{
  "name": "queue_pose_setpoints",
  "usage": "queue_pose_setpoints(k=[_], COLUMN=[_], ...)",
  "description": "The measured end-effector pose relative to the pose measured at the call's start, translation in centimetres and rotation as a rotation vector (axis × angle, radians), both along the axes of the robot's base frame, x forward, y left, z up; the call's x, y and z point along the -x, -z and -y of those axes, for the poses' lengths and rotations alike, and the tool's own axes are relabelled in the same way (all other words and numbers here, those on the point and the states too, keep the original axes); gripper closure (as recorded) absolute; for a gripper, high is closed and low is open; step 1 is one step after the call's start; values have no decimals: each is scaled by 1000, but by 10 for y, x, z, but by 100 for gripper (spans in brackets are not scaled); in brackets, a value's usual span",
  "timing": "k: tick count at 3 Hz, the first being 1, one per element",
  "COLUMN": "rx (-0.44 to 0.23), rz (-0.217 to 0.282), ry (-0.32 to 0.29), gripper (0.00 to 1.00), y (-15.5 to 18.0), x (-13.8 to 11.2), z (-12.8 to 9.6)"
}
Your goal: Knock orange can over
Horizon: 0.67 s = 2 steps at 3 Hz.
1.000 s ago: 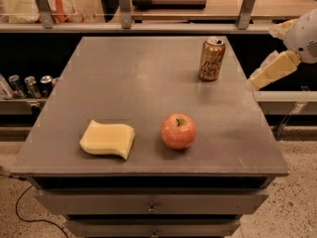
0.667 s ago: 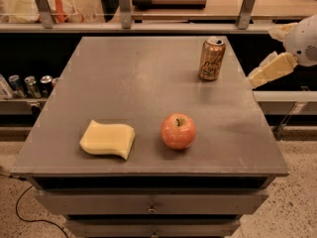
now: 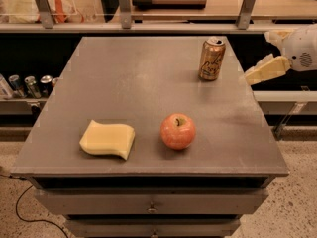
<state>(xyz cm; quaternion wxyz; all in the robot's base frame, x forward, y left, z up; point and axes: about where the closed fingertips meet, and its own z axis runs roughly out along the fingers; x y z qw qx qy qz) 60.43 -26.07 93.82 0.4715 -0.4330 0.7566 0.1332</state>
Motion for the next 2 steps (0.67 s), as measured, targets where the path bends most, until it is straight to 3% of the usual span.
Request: queue_pose_setpoints(k=[2], rx=[-168], rz=[26], ry=[-35], gripper=[0], y=[22], x=[-20], z=[-14])
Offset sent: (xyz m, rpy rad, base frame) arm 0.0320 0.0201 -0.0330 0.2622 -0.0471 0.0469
